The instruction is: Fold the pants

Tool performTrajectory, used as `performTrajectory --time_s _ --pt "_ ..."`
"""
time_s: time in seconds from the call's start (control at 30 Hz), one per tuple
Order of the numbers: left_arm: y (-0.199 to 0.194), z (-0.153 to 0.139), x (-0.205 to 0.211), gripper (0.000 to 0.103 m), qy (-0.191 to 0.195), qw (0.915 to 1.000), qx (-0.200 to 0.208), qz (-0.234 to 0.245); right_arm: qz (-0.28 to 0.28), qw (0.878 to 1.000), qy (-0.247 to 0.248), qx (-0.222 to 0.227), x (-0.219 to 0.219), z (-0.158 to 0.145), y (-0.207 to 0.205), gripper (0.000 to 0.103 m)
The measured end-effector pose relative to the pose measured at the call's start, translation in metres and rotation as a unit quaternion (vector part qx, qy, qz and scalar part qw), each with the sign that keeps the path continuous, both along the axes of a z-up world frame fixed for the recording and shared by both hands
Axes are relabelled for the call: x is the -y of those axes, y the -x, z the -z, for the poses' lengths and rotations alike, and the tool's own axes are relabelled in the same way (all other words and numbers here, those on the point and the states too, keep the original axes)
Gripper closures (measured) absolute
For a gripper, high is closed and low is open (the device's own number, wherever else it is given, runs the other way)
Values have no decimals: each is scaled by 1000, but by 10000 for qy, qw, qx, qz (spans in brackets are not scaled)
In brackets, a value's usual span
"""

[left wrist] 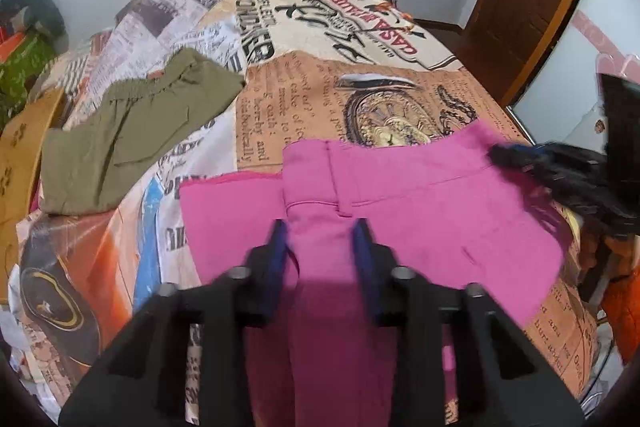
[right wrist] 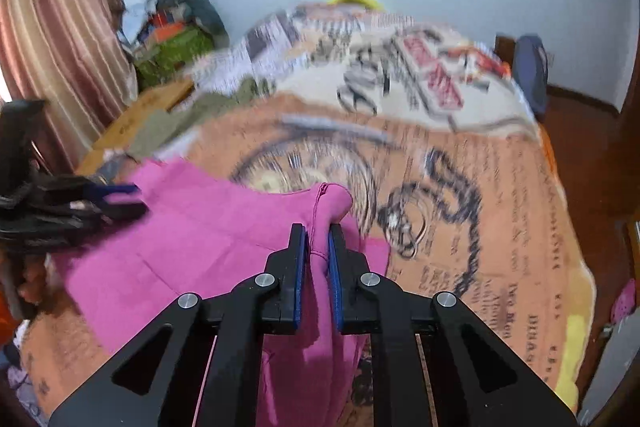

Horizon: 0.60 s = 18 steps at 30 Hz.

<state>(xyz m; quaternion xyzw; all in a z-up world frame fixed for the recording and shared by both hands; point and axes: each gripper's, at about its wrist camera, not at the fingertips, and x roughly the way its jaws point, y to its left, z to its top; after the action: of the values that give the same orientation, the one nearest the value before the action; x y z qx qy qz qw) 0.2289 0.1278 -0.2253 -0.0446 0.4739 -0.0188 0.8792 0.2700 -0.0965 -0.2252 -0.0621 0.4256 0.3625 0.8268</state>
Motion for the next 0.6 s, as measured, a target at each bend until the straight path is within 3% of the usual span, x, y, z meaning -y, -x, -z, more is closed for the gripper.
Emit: performTrajectory --time_s 0.03,0.17,0.37,0.5,0.6 --pt "2 -3 5 86 -146 9998 81 62 -29 10000 48 -41 -2 4 -1 93" --pt "7 -10 15 99 -519 9981 264 195 -111 9998 193 16 -5 4 2 93" --pt "2 6 -3 97 -355 9992 -134 -129 17 9995 282 -172 0 -1 -2 84" --pt "8 -9 -4 97 -520 9984 -90 -182 32 9998 183 3 8 -25 8 81" --pt "16 -33 1 97 -391 9991 139 -70 -68 9998 6 190 9 -45 19 75"
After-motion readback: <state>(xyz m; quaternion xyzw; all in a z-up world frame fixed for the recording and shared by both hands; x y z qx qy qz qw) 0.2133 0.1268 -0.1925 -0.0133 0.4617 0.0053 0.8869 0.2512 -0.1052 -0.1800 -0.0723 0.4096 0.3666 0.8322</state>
